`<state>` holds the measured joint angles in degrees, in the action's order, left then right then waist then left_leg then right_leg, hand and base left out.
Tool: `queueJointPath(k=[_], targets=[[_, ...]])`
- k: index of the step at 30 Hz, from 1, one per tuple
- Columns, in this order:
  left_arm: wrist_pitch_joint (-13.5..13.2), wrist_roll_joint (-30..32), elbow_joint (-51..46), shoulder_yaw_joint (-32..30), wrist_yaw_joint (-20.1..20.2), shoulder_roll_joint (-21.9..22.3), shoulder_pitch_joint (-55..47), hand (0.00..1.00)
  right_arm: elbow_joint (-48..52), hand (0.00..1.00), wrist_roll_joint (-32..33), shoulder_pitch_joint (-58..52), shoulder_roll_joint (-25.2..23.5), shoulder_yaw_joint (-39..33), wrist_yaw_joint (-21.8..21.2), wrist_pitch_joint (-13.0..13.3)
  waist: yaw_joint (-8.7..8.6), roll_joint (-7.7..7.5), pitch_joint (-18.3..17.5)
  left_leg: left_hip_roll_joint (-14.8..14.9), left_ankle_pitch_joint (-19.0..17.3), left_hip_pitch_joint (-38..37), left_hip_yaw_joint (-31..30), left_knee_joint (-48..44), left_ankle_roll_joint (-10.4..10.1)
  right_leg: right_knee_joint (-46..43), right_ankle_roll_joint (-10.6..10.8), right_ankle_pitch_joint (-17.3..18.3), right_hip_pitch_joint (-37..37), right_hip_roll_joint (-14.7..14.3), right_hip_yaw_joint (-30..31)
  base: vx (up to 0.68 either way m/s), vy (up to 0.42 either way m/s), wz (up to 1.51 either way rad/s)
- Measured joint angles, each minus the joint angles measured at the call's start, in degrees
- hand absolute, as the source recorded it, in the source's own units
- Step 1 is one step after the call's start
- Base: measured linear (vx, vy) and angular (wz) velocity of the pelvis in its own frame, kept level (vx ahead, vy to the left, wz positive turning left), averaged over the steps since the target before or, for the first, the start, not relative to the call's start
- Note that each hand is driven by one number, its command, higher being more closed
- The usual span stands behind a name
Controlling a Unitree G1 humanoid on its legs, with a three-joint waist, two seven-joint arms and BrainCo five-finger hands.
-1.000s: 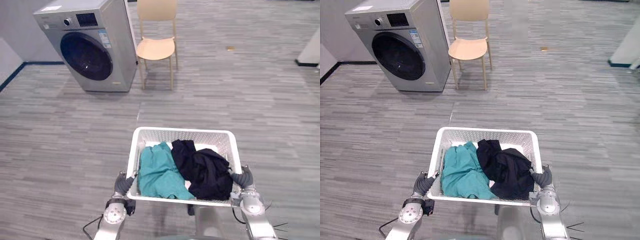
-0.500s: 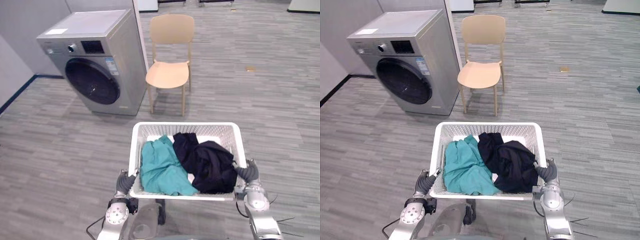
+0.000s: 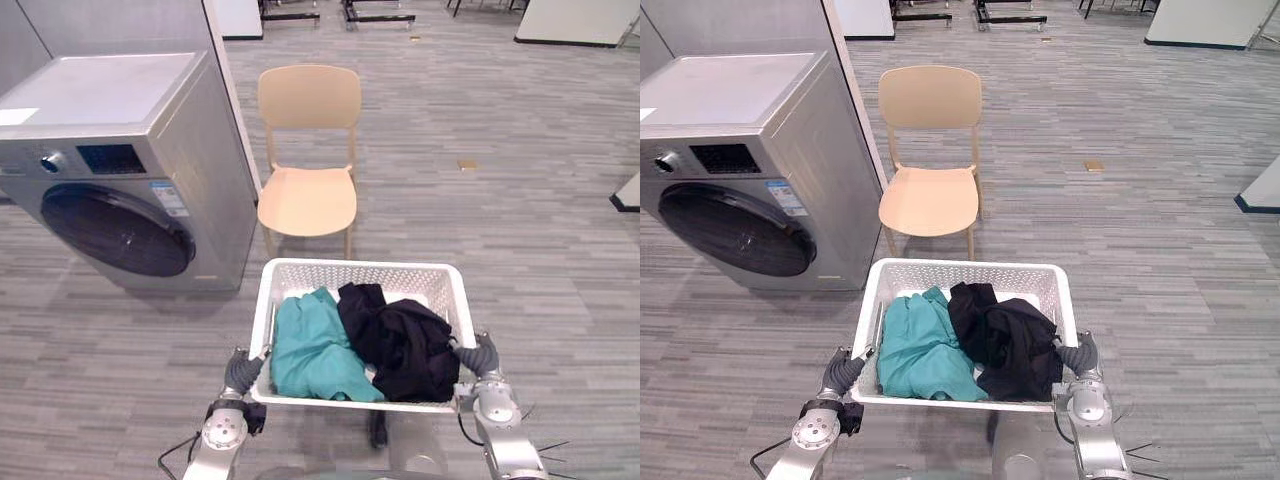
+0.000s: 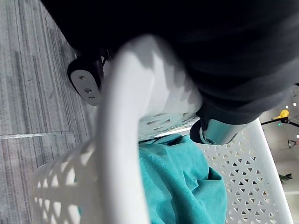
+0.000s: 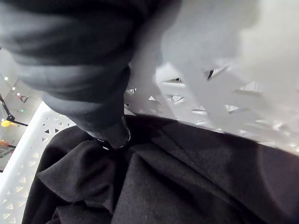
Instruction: Pick up the laundry basket with both hands and put the clothes into the washing machine.
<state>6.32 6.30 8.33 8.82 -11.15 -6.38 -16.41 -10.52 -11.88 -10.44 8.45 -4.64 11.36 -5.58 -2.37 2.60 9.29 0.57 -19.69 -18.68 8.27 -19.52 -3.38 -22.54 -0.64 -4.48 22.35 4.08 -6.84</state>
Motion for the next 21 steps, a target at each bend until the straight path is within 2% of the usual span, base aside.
queueJointPath(k=[1,2,3,4,5,6,7,8,9,10,11,12,13,14,15,17,19,21], targets=[[-0.01,0.00,0.23,-0.03,-0.02,0.83,0.07,1.00,0.52,1.00,0.04,-0.01,0.69,-0.02,-0.30,-0.02,0.08,2.11,-0.09,3.13,2.26,5.06,-0.76,-11.75,-0.44,-1.87,-0.61,3.43,-1.32,-1.17,-1.61,0.68,-0.134,0.26],[-0.01,-0.01,0.23,-0.43,-0.01,1.39,-0.07,1.00,1.50,1.00,0.05,-0.06,1.02,0.17,-0.40,-0.20,0.51,2.79,0.16,4.84,8.17,9.09,-0.42,-21.22,-0.54,-2.35,-1.08,5.47,-2.99,-2.02,-2.11,0.80,-0.146,0.13],[0.03,-0.02,0.26,-1.06,-0.01,2.14,-0.66,1.00,3.46,1.00,0.05,-0.55,1.07,0.34,-0.45,-0.85,1.22,2.95,0.25,6.48,19.11,12.85,0.01,-29.71,-0.88,-1.89,-1.54,7.08,-5.70,-2.59,-2.07,0.65,-0.107,-0.06],[-0.06,-0.08,0.08,-0.94,0.03,2.30,-1.33,1.00,5.85,1.00,0.11,-1.78,1.00,0.43,-0.19,-0.90,2.23,3.05,0.45,10.06,19.28,16.61,0.50,-40.07,-1.15,0.24,-1.67,8.76,-10.61,-3.03,-2.22,0.63,-0.092,-0.07],[-0.51,-0.08,-0.03,-0.85,0.03,2.25,-1.42,1.00,7.44,1.00,0.31,-2.27,0.88,0.36,0.26,-0.90,2.66,2.68,0.69,11.83,16.74,19.50,1.13,-45.21,-0.28,1.61,-1.85,9.58,-14.08,-3.04,-2.39,0.72,-0.059,-0.03],[-0.72,-0.14,-0.64,-0.86,0.22,2.24,-1.34,1.00,9.81,1.00,0.30,-2.48,0.91,0.11,0.47,-0.86,3.59,1.50,1.31,12.92,12.88,23.72,1.96,-47.66,1.83,4.63,-1.50,10.72,-19.41,-2.33,-2.01,0.46,-0.025,-0.02],[-0.78,-0.19,-0.81,-0.88,0.27,2.20,-1.33,1.00,10.05,1.00,0.30,-2.39,0.91,0.06,0.53,-0.79,3.66,1.08,1.57,13.01,12.21,24.56,2.13,-47.35,2.12,5.30,-1.34,10.89,-20.34,-2.13,-1.93,0.65,0.007,-0.01],[-1.22,-0.25,-1.03,-0.87,0.70,2.17,-0.96,1.00,10.24,1.00,0.31,-1.93,0.96,-0.33,0.88,-0.30,3.83,0.85,1.68,13.01,9.40,27.82,2.78,-43.94,2.35,7.83,-0.48,11.44,-23.66,-1.18,-1.71,0.38,0.047,0.02],[-1.50,-0.25,-1.02,-0.86,1.09,2.26,-0.47,1.00,9.97,1.00,0.52,-1.31,0.95,-0.99,0.89,-0.23,3.97,0.86,1.68,12.05,7.64,30.16,2.90,-36.75,2.41,9.18,0.25,11.88,-25.67,-0.01,-1.76,0.47,0.074,0.00],[-1.64,-0.24,-1.01,-0.79,1.22,2.22,-0.12,1.00,9.50,1.00,0.67,-1.00,0.98,-1.31,0.88,-0.03,4.12,0.74,1.77,11.04,7.49,30.65,2.76,-31.42,2.30,9.45,1.00,12.34,-26.41,0.81,-1.59,0.39,0.161,-0.03],[-1.74,-0.16,-1.02,-0.40,1.26,2.31,0.42,1.00,8.44,1.00,0.84,-0.91,1.06,-2.00,0.89,0.14,4.40,0.77,1.76,9.06,7.73,31.35,2.26,-19.97,1.96,9.63,2.69,13.40,-27.49,2.26,-1.34,0.45,0.243,-0.03],[-1.81,-0.01,-1.03,-0.17,1.41,2.68,0.37,1.00,7.03,1.00,1.18,-1.03,1.23,-2.36,0.91,0.20,4.40,1.21,1.61,7.03,10.66,30.87,0.58,-7.45,-0.24,9.48,4.67,14.75,-28.57,3.05,-0.98,0.44,0.271,-0.04],[-1.82,0.03,-1.09,-0.05,1.58,2.99,0.08,1.00,6.77,1.00,1.28,-1.40,1.58,-2.44,0.89,0.19,4.41,2.29,1.45,6.91,14.96,30.46,-0.44,-1.88,-0.86,9.20,5.71,15.69,-28.97,2.53,-0.85,0.34,0.277,-0.05],[-1.53,0.13,-0.02,0.08,1.91,2.24,0.50,1.00,4.76,1.00,1.44,-1.09,0.92,-2.69,0.97,0.24,4.45,1.94,1.95,5.97,17.18,29.80,-0.49,-1.16,1.47,7.93,7.08,17.99,-29.75,3.58,-0.06,0.30,0.258,0.04],[-1.47,0.14,0.07,0.08,1.99,1.27,0.50,1.00,4.31,1.00,1.39,-1.46,-0.50,-3.20,0.79,0.09,3.82,-0.15,1.82,3.58,15.75,29.79,-0.13,-1.11,2.72,7.83,7.92,18.60,-29.81,5.98,0.45,0.30,0.253,0.10],[-1.46,0.14,0.06,0.08,2.18,0.46,0.51,1.00,4.01,1.00,1.31,-1.25,-1.33,-3.36,0.76,0.10,3.53,-2.24,2.35,0.99,13.52,29.88,1.47,-1.46,4.42,7.63,9.02,19.14,-29.67,9.04,1.13,0.26,0.198,0.03],[-1.46,0.14,0.06,0.08,2.20,0.48,0.16,1.00,3.09,1.00,1.08,-0.82,-1.23,-3.38,0.37,0.11,4.31,-2.48,2.35,-0.27,11.18,28.93,3.60,-1.50,5.21,4.75,10.03,18.19,-28.13,10.78,3.85,0.27,0.253,-0.44],[-1.43,0.14,0.03,0.05,2.20,0.29,-0.01,1.00,1.44,1.00,0.90,-0.64,-1.47,-3.38,-0.14,0.11,4.56,-2.53,2.42,-1.10,9.44,26.21,5.39,-0.78,5.96,-3.52,10.62,16.99,-24.69,12.32,5.64,0.23,0.229,-0.53]])
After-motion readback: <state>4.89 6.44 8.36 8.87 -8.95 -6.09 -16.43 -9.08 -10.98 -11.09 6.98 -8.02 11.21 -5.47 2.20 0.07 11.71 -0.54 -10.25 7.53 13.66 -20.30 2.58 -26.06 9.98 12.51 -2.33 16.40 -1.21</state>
